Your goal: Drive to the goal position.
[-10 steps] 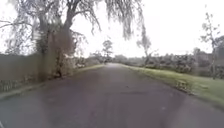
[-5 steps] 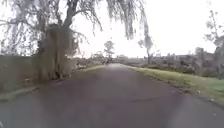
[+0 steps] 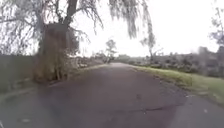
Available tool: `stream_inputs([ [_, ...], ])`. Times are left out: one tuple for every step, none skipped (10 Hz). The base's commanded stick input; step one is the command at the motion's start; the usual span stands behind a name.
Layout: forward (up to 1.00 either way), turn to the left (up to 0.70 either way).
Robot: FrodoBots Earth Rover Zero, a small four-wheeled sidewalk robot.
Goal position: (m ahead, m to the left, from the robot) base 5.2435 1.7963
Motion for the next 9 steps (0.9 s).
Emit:
stream_inputs([
  [0.70,0.00],
  [0.70,0.00],
  [0.70,0.00],
  [0.70,0.00],
  [0.70,-0.16],
  [0.70,-0.35],
  [0.70,-0.35],
  [0.70,-0.35],
  [0.70,-0.35],
])
